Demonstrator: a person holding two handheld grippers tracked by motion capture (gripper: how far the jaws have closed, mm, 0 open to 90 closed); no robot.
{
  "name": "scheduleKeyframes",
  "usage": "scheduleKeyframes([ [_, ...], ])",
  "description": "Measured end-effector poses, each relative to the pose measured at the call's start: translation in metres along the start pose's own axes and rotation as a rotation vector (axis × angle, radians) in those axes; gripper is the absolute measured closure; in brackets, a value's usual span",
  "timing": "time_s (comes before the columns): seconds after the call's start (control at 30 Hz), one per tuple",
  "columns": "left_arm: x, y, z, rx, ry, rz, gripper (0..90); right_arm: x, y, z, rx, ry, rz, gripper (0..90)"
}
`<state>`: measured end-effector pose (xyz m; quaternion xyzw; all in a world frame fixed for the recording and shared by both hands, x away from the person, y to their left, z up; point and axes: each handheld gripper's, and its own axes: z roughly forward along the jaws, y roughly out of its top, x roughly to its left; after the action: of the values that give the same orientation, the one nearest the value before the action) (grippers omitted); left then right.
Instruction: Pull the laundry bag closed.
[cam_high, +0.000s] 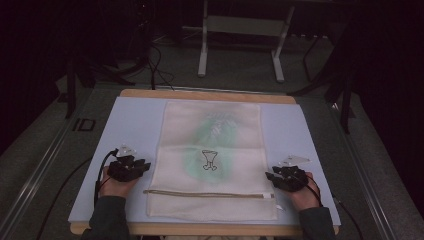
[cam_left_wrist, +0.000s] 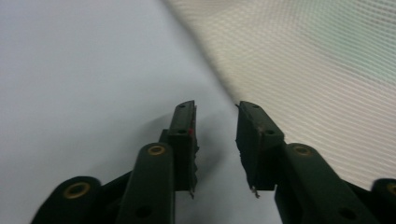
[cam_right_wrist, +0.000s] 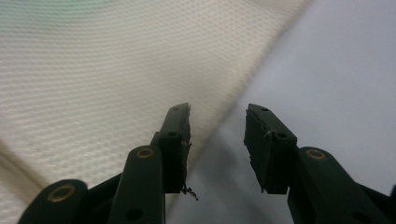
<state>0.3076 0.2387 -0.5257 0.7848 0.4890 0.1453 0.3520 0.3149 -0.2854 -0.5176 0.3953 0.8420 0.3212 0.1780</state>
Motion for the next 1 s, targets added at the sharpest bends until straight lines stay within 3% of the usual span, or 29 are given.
scheduleKeyframes([
  [0.1, -0.003, 0.001, 0.0, -0.006, -0.028, 0.031, 71.2, 0.003, 0.002, 0.0, -0.002, 0.021, -0.004, 60.7],
  [0.2, -0.007, 0.002, 0.001, -0.01, -0.085, 0.074, 72.2, 0.01, 0.005, 0.001, 0.008, 0.046, -0.022, 59.8],
  [0.33, -0.013, 0.003, 0.003, 0.011, -0.105, 0.126, 74.0, 0.018, 0.01, 0.002, 0.007, 0.066, -0.03, 56.6],
  [0.43, -0.016, 0.003, 0.005, 0.026, -0.109, 0.146, 76.3, 0.031, 0.017, 0.003, 0.013, 0.083, -0.072, 55.7],
  [0.6, -0.018, 0.003, 0.006, 0.028, -0.144, 0.17, 89.5, 0.045, 0.022, 0.009, 0.026, 0.112, -0.1, 56.0],
  [1.0, -0.021, 0.003, 0.012, 0.065, -0.16, 0.187, 89.8, 0.069, 0.032, 0.015, 0.025, 0.174, -0.166, 55.9],
])
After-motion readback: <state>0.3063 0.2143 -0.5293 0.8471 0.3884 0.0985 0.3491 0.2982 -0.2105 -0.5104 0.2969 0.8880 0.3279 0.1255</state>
